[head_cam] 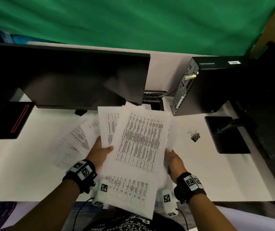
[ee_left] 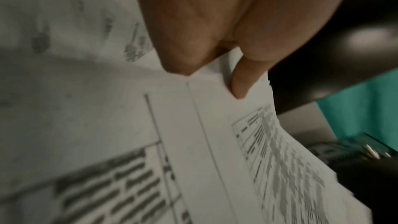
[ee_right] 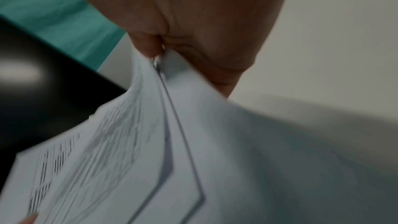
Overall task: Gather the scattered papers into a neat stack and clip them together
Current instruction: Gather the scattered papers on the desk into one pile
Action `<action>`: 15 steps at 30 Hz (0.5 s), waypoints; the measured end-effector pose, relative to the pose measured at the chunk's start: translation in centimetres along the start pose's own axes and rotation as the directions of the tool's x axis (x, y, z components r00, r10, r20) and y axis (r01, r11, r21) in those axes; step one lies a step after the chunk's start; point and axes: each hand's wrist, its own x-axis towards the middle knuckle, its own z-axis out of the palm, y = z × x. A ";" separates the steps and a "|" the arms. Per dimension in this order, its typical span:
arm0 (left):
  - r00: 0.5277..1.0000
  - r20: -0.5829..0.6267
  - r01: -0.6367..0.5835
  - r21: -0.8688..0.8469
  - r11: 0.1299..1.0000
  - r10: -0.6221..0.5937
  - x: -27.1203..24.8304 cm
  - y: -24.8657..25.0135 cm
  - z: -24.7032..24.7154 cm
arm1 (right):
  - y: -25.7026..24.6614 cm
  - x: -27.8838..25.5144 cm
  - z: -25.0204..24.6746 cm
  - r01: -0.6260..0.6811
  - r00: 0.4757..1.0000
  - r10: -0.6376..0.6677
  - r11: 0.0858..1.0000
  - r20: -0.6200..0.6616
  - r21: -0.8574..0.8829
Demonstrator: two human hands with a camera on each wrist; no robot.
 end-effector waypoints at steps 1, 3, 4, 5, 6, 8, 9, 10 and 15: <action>0.997 -0.038 -0.068 0.062 0.996 0.070 -0.3 0.7 0.3 | -0.5 0.0 0.2 0.006 1.000 -0.006 1.000 0.028 -0.020; 0.977 -0.081 -0.188 0.119 0.975 0.199 -0.7 2.0 0.9 | -1.7 -0.7 1.0 0.136 0.986 -0.126 0.987 0.105 -0.090; 0.965 -0.092 -0.235 0.127 0.964 0.247 -0.8 2.6 1.2 | -2.5 -1.1 1.6 0.245 0.965 -0.229 0.961 0.127 -0.130; 0.954 -0.105 -0.266 0.128 0.955 0.280 -0.9 3.1 1.4 | -3.2 -1.5 2.0 0.329 0.942 -0.310 0.928 0.129 -0.173; 0.944 -0.126 -0.293 0.111 0.950 0.306 -1.1 3.5 1.6 | -3.8 -1.5 2.4 0.396 0.918 -0.380 0.897 0.117 -0.195; 0.931 -0.174 -0.317 0.057 0.947 0.322 -1.3 4.0 1.6 | -4.4 -1.5 2.9 0.441 0.898 -0.435 0.881 0.072 -0.172; 0.928 -0.192 -0.318 0.031 0.947 0.318 -1.2 3.9 1.4 | -4.5 -1.5 3.1 0.440 0.898 -0.437 0.884 0.056 -0.158; 0.930 -0.200 -0.312 0.017 0.950 0.309 -1.1 3.5 1.2 | -4.2 -1.4 3.1 0.444 0.896 -0.442 0.882 0.049 -0.159; 0.980 -0.080 -0.166 0.188 0.968 0.184 -0.2 -1.0 1.0 | -0.4 -1.0 3.0 0.380 0.924 -0.375 0.878 0.075 -0.290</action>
